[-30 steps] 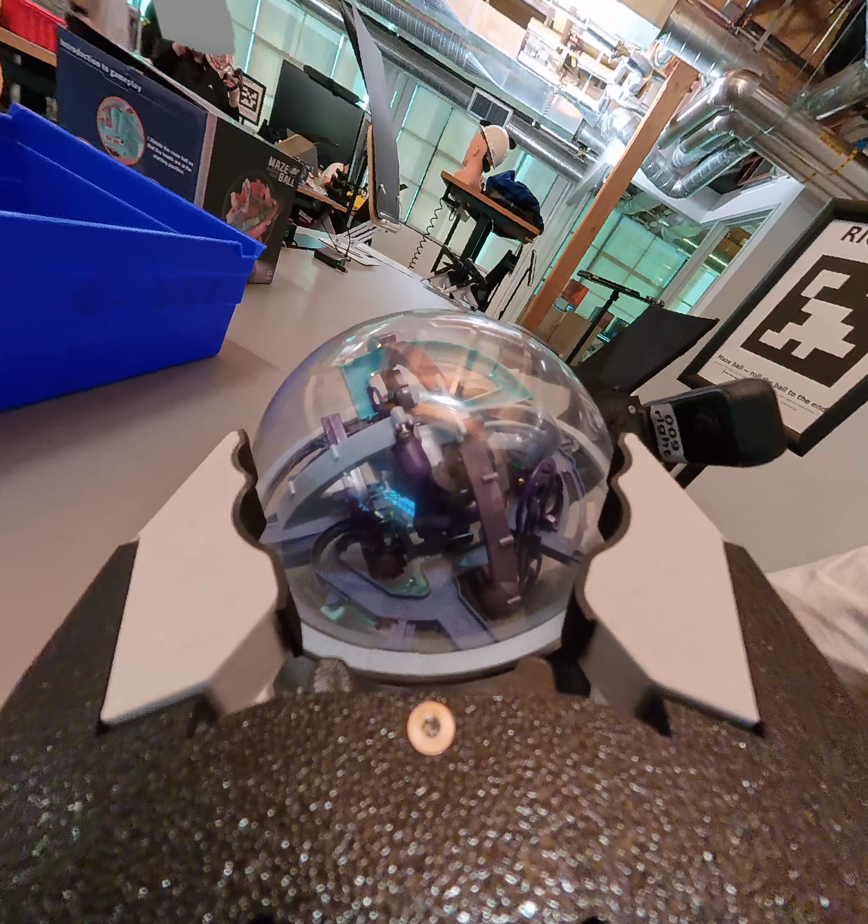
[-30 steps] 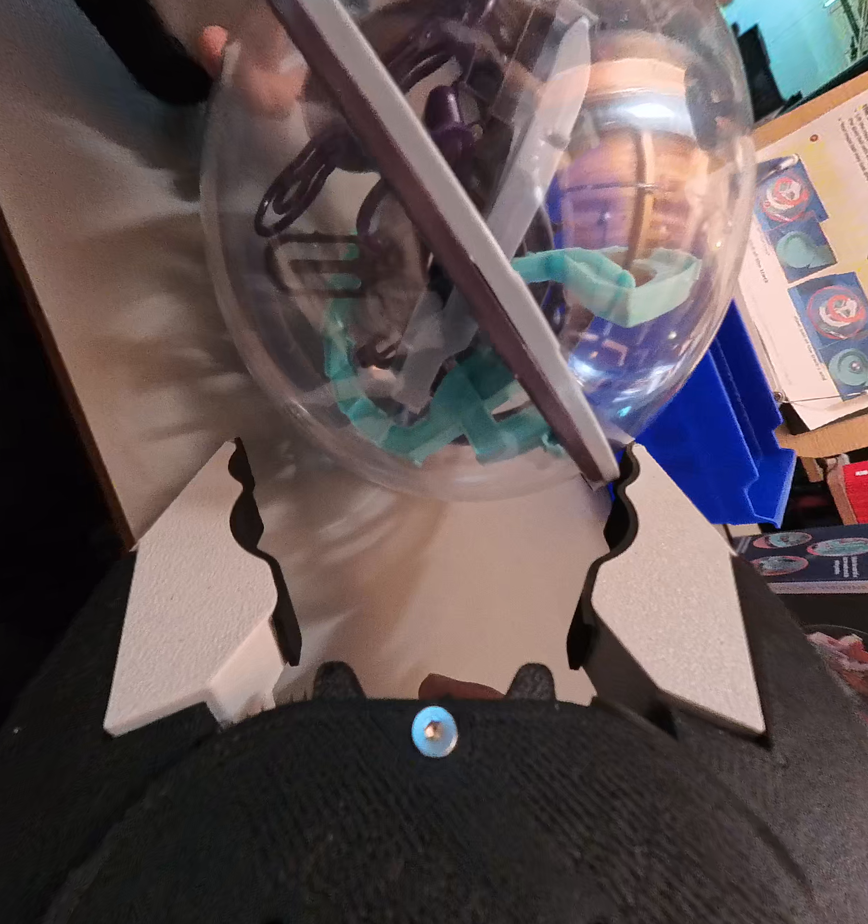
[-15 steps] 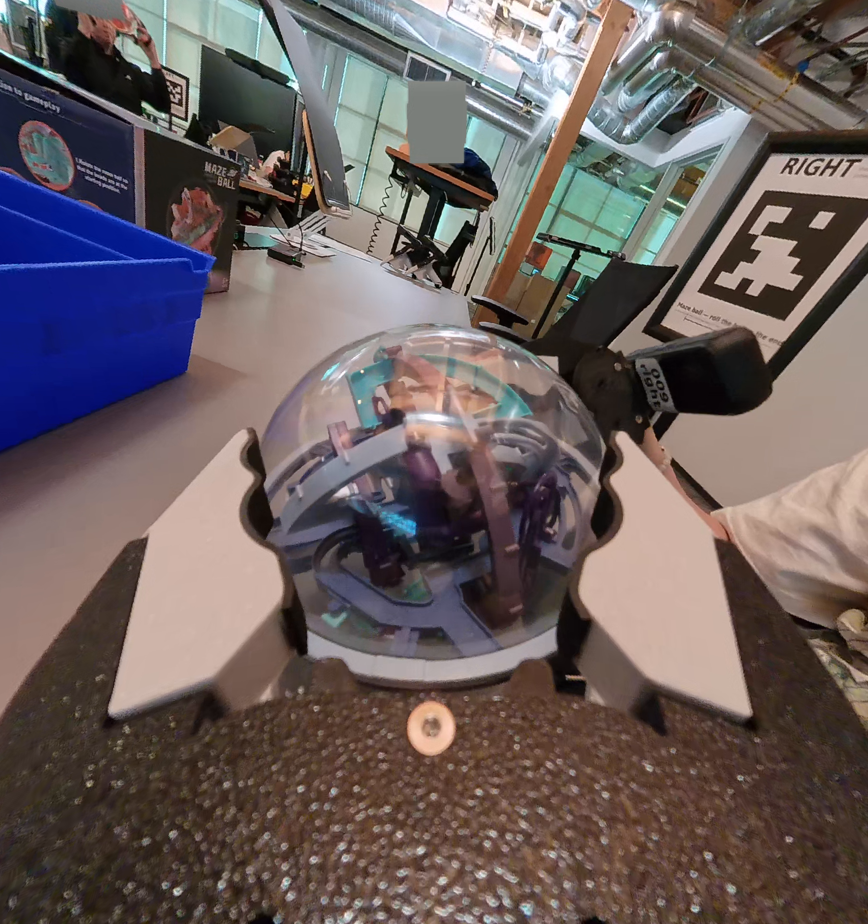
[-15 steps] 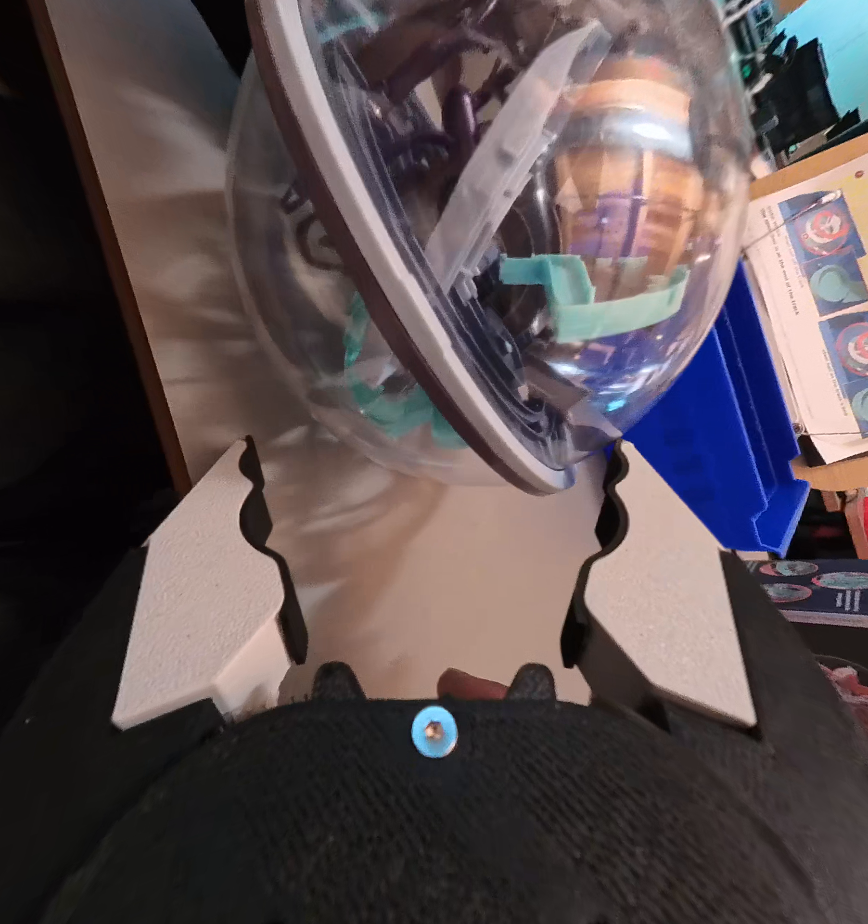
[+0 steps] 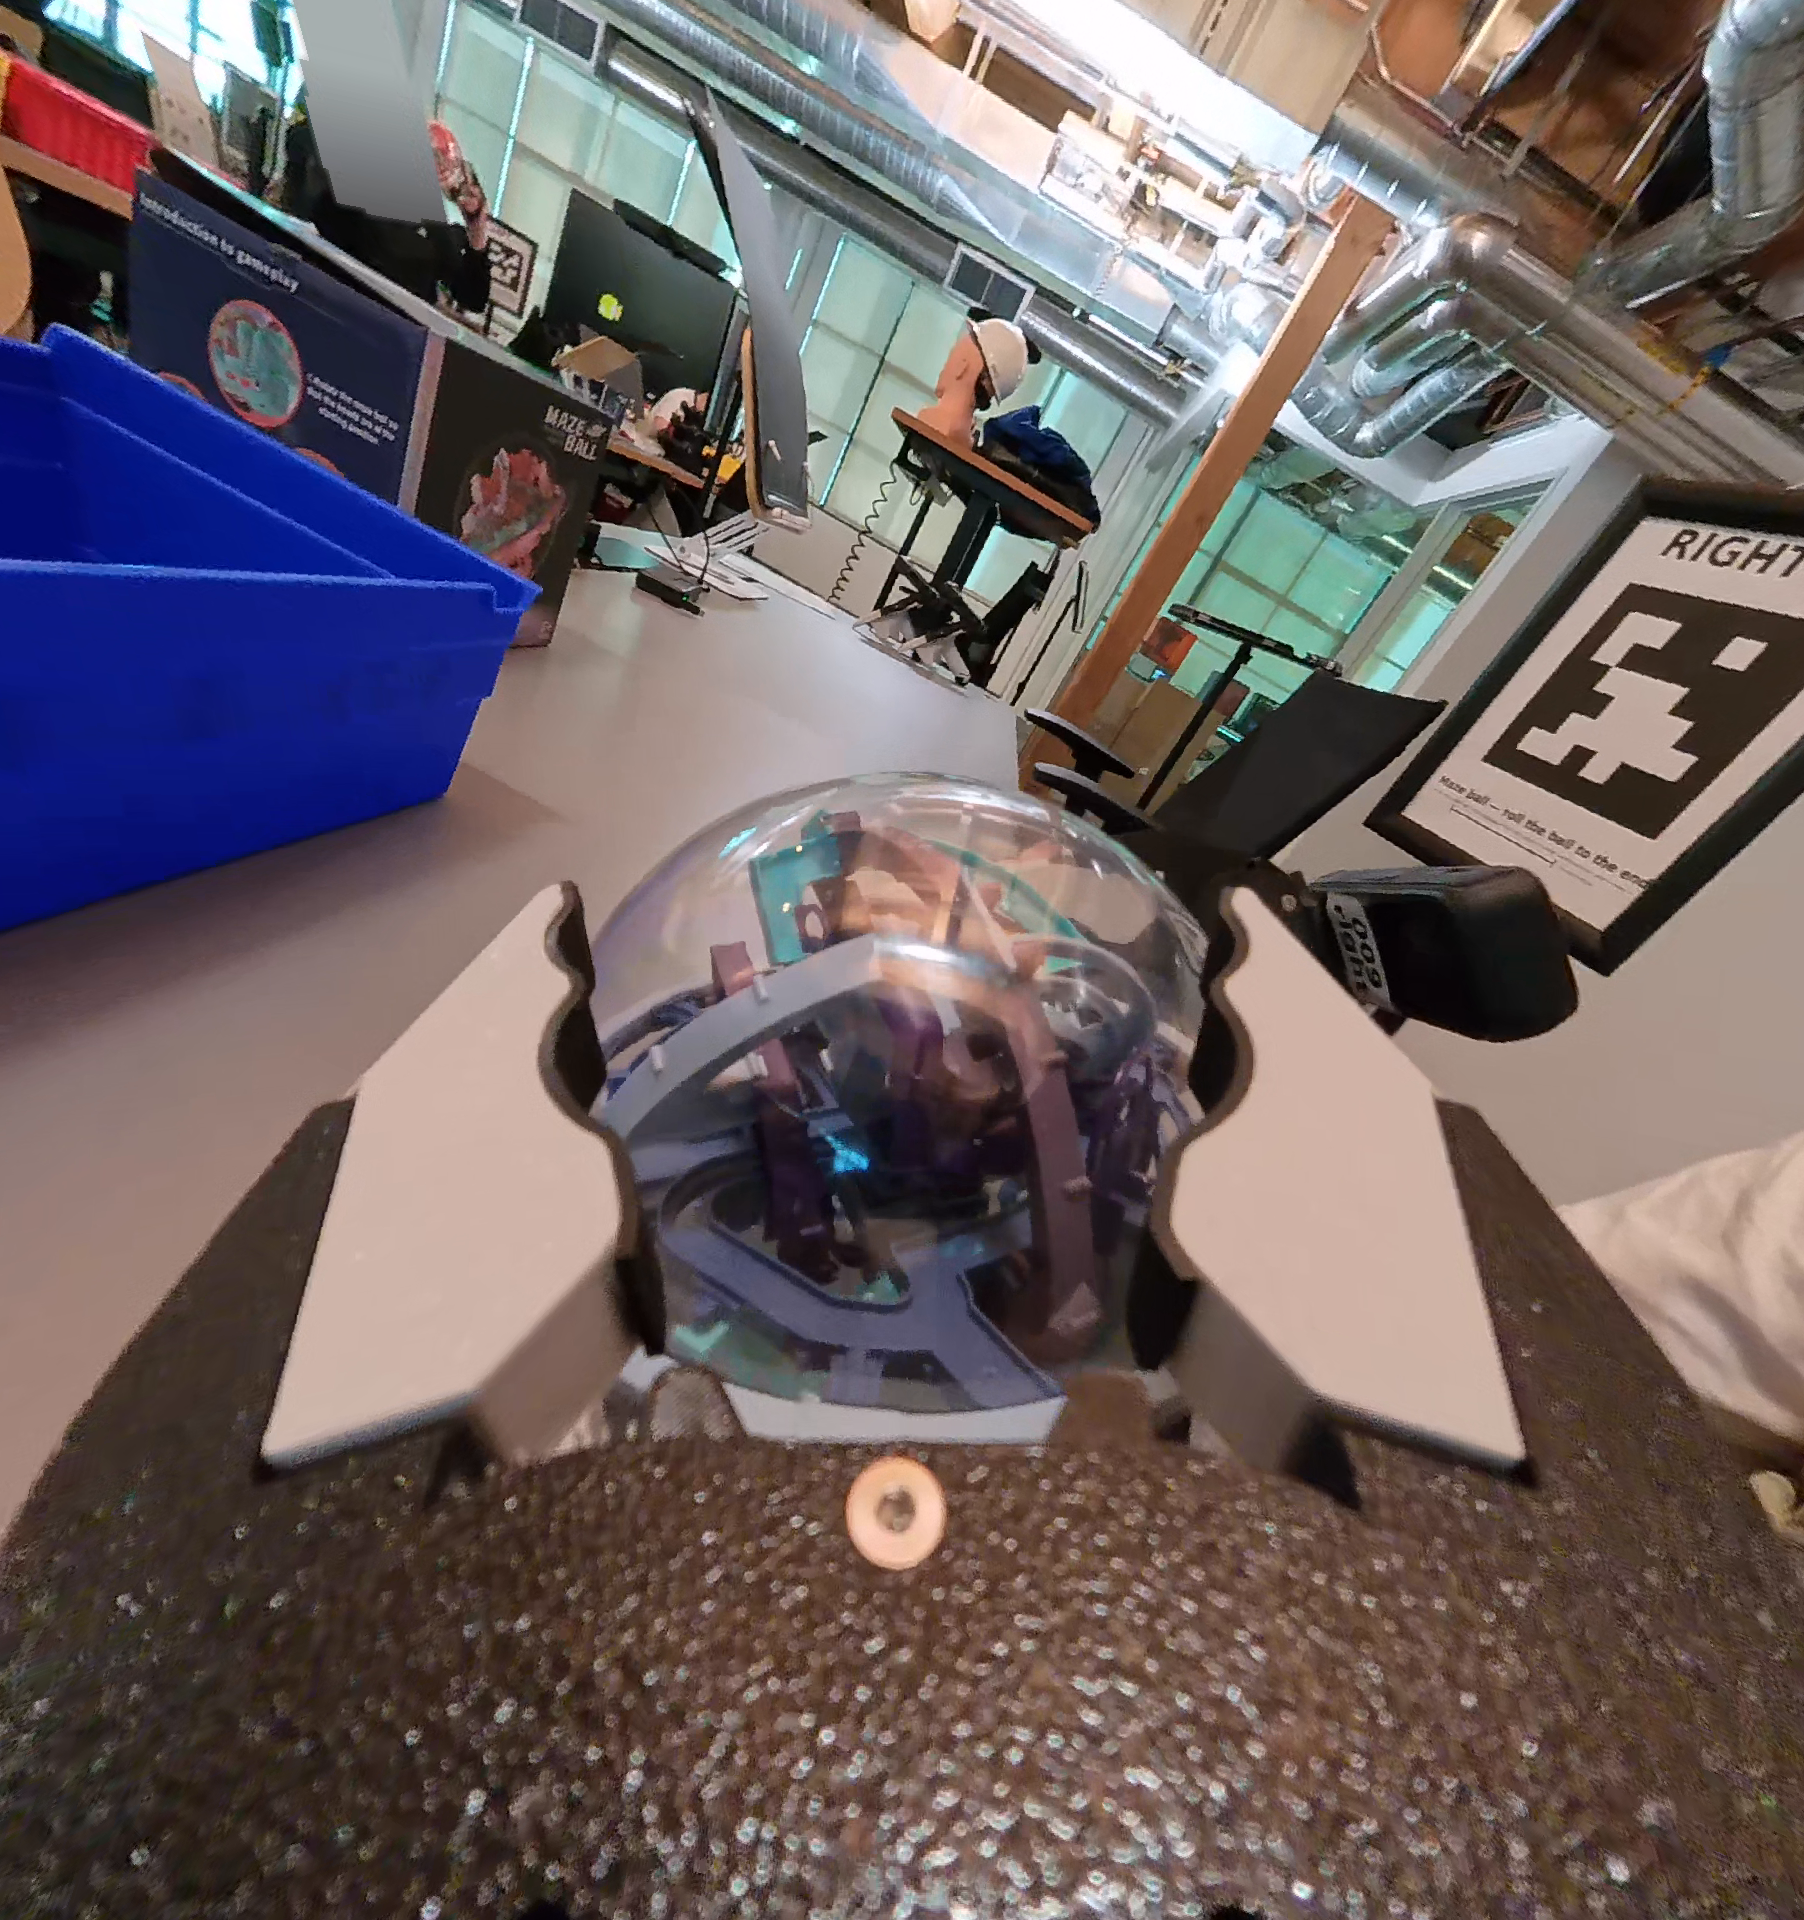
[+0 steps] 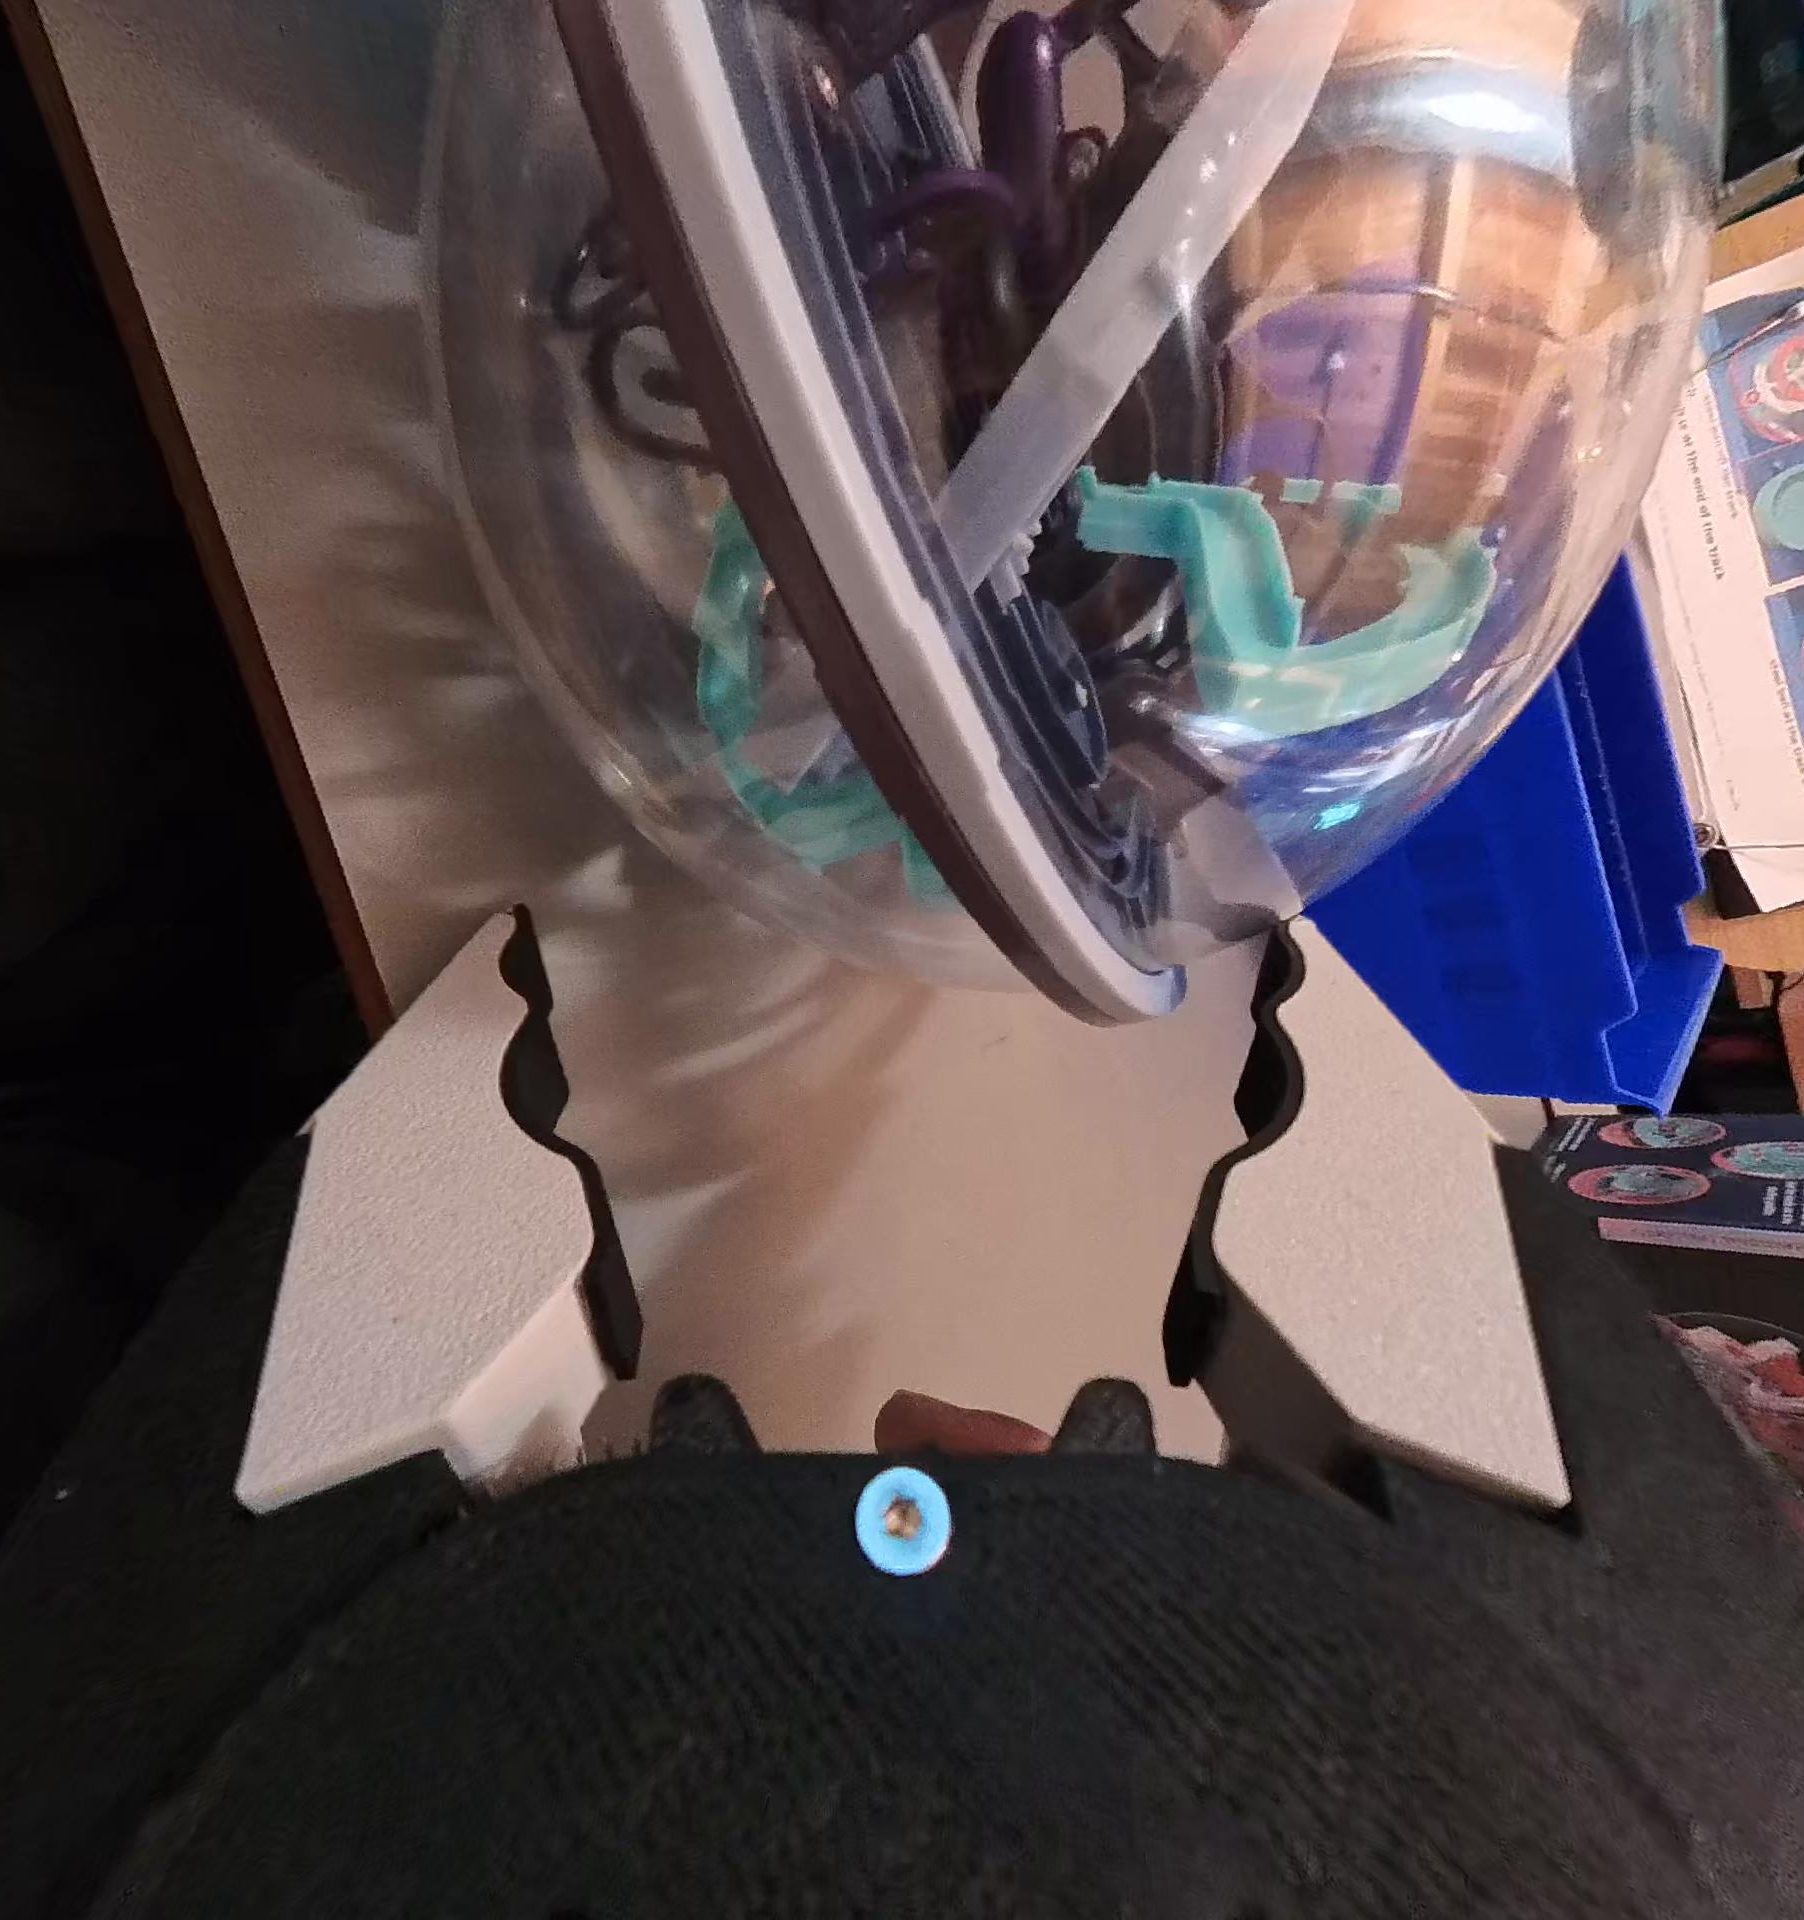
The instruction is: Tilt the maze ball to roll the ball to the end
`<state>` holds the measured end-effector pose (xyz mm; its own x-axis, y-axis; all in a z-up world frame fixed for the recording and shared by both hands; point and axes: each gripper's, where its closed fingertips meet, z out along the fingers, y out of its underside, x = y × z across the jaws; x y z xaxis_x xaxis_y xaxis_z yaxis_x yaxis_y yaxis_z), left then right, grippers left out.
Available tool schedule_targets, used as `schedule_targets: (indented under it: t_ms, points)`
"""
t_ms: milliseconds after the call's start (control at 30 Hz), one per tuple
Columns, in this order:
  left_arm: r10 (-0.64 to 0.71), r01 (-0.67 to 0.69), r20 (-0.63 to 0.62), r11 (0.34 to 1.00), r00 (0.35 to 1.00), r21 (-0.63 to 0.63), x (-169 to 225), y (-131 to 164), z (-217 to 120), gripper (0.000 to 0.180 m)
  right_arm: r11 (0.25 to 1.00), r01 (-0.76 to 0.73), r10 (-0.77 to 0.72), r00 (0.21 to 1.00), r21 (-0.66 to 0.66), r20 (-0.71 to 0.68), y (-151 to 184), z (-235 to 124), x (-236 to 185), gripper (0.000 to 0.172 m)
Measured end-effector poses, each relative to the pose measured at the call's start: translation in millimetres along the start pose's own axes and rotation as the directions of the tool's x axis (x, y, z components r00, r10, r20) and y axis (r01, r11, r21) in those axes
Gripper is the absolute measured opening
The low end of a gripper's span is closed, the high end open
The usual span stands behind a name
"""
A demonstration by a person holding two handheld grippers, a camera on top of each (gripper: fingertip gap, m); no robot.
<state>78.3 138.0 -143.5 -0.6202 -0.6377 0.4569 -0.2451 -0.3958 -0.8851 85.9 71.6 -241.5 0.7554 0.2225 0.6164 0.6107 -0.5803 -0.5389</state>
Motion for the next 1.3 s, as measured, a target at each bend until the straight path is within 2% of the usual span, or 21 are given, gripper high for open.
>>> schedule_targets:
  t_ms: [133,267,367,467,500,633,800,1067,1167,1300]
  points:
    - [0.0,0.0,0.023,1.0,1.0,-0.003,2,-3,1,0.12,1.0,-0.007,0.007,0.999,-0.01,0.052,1,-4,-9,0.129]
    - [0.019,-0.019,0.013,1.0,1.0,-0.023,7,-3,1,0.118,1.0,0.013,-0.012,0.998,-0.017,0.057,1,-8,-10,0.124]
    - [0.034,-0.033,0.01,0.997,0.999,-0.064,8,5,3,0.114,0.999,0.014,-0.013,1.0,0.048,-0.012,-13,-11,2,0.135]
    - [0.049,-0.047,0.02,0.995,0.999,-0.082,8,10,8,0.121,0.998,0.004,-0.003,1.0,0.062,-0.016,-19,-8,3,0.147]
    - [0.045,-0.042,0.026,0.996,0.999,-0.079,7,10,8,0.122,0.999,0.011,-0.009,1.0,0.054,-0.029,-18,-6,4,0.146]
    - [0.013,-0.013,0.033,1.0,0.999,-0.017,6,-1,6,0.124,0.999,0.04,-0.04,0.998,0.016,-0.038,-10,-7,5,0.13]
    - [-0.013,0.012,0.031,0.998,0.999,0.055,2,-12,1,0.124,0.999,0.051,-0.051,0.998,0.003,-0.04,-8,-4,0,0.131]
    - [0.035,-0.034,-0.001,0.989,0.999,0.141,5,-23,-5,0.122,0.999,0.047,-0.047,0.998,0.003,-0.046,-5,-9,-6,0.13]
    - [0.087,-0.071,-0.081,0.981,0.993,0.181,18,-28,-10,0.102,1.0,0.028,-0.028,0.998,-0.013,-0.048,2,-10,-7,0.128]
    - [0.12,-0.105,-0.084,0.981,0.989,0.163,19,-23,-10,0.104,1.0,0.02,-0.021,0.999,-0.015,-0.048,5,-11,-7,0.122]
